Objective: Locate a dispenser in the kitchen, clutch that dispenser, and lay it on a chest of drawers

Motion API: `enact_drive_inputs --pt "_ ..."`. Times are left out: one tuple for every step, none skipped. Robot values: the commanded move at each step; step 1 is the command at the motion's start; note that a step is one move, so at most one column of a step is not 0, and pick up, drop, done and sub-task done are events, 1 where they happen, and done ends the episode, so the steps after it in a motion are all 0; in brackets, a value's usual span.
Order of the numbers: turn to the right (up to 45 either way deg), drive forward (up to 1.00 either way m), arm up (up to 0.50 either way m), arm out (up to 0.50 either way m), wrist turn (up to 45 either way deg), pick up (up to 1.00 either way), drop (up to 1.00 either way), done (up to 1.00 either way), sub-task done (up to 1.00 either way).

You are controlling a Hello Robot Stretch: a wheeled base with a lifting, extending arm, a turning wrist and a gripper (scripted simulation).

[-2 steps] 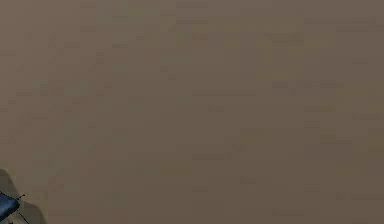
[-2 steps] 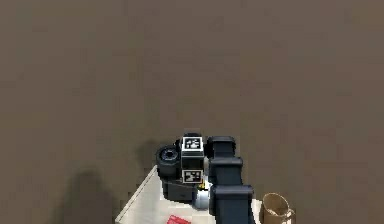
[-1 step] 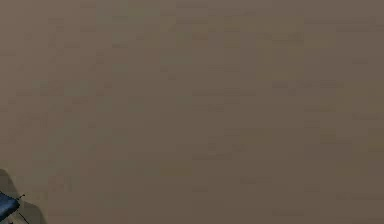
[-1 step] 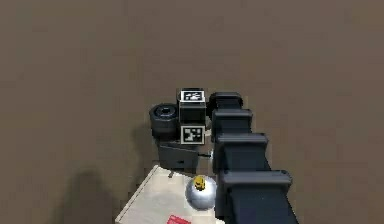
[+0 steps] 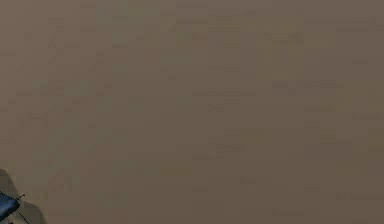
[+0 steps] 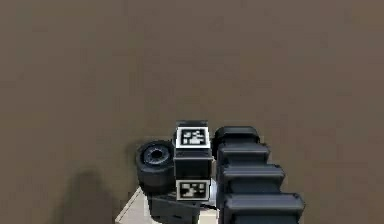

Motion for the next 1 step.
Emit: enact_drive_inputs --pt "0.0 0.00 0.00 0.00 0.0 0.00 0.00 1.00 0.00"
